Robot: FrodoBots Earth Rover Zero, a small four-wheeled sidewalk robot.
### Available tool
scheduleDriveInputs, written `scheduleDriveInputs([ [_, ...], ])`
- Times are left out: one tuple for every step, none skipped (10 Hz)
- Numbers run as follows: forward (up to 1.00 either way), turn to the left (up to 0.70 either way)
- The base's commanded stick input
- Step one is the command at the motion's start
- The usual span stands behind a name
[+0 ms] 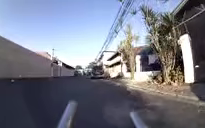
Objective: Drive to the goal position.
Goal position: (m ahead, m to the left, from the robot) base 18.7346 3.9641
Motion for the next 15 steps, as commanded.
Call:
scheduleDriveInputs([
  [0.85, 0.00],
  [0.85, 0.00],
  [0.85, 0.00],
  [0.85, 0.00],
  [0.85, 0.00],
  [0.85, 0.00],
  [0.85, 0.00],
  [0.85, 0.00],
  [0.85, 0.00],
  [0.85, 0.00],
  [0.85, 0.00],
  [0.85, 0.00],
  [0.85, 0.00],
  [0.85, 0.00],
  [0.85, 0.00],
])
